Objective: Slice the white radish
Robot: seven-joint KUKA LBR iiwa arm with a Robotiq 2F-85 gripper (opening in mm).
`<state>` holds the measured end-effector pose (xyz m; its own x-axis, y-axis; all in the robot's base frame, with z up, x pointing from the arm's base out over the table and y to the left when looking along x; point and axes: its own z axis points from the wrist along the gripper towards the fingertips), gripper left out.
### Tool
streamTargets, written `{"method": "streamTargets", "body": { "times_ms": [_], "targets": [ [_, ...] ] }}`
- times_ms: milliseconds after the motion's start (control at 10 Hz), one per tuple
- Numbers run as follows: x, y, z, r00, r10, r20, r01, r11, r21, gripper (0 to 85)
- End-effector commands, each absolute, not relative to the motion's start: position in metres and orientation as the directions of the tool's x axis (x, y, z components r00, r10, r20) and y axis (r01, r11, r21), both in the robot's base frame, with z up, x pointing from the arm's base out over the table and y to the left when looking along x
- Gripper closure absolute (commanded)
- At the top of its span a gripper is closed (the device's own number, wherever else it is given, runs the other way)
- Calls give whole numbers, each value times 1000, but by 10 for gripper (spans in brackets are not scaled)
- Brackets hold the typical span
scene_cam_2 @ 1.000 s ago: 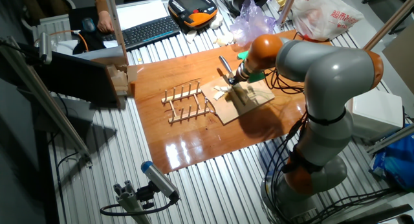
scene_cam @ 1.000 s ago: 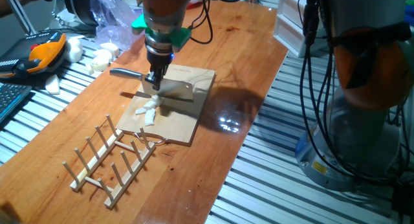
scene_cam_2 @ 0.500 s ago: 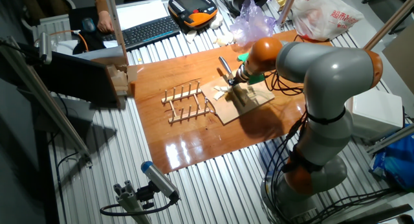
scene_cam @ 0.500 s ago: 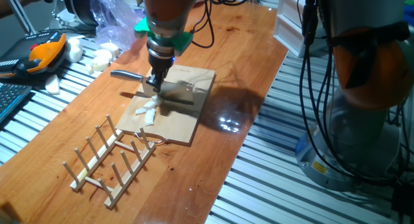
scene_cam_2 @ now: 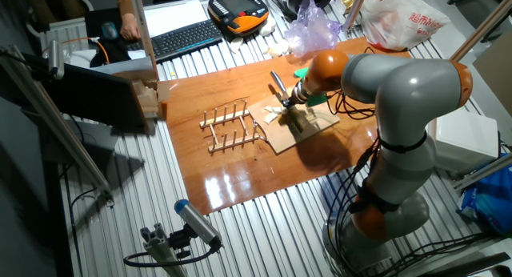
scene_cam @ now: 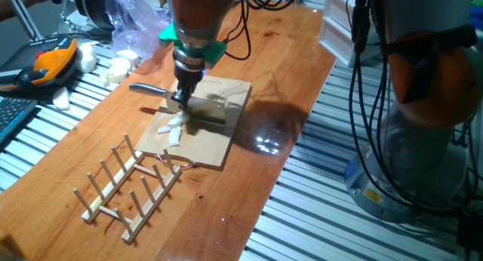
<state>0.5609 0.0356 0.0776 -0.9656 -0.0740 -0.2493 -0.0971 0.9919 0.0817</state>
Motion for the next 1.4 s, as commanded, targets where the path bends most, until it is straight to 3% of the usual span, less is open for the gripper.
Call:
{"method": "streamTargets", "body": {
  "times_ms": [0,300,1300],
  "targets": [
    [563,36,94,-969,-75,-236,-95,993,75,850],
    [562,32,115,-973,-79,-215,-94,994,60,850],
    [565,28,92,-966,-85,-244,-105,992,71,850]
  ]
}}
